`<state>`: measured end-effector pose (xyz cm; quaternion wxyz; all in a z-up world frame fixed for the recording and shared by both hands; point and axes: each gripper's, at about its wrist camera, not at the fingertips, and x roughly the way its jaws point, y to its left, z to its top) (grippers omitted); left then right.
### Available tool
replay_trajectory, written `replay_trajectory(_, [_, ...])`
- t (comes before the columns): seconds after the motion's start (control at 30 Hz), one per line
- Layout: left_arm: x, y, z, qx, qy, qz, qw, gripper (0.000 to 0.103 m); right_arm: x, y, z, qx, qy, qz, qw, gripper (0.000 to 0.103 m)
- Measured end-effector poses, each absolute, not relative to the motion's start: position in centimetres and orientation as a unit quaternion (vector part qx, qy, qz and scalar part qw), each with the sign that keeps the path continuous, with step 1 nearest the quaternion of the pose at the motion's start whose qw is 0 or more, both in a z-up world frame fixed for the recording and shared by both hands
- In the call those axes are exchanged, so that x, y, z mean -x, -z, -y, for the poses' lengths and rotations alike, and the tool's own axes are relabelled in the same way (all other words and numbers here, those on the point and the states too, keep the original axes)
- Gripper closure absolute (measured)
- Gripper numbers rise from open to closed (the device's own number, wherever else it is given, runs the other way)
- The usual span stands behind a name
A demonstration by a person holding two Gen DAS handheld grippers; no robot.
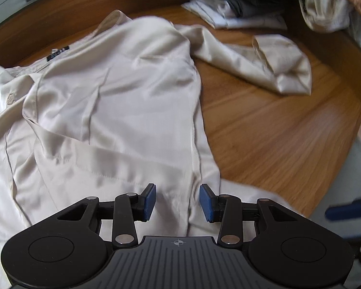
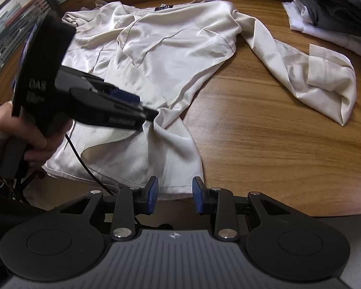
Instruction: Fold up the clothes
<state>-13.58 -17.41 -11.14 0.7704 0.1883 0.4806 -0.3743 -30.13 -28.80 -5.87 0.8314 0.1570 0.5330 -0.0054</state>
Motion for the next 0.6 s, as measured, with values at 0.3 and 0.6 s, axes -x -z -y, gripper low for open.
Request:
replay_trajectory(0.3, [11.1, 9.8, 16.6, -0.132, 0.337, -0.505, 0.784, 0.060, 28.2, 7.3, 27.4, -0.160, -0.014, -0.518, 0.840, 0.068])
replay_trajectory(0.6, [10.1, 8.1, 13.0, -0.104, 0.294, -0.517, 0.797, 0.060, 23.7, 11.0, 24.0, -0.096, -0.047, -0.533, 0.839, 0.071])
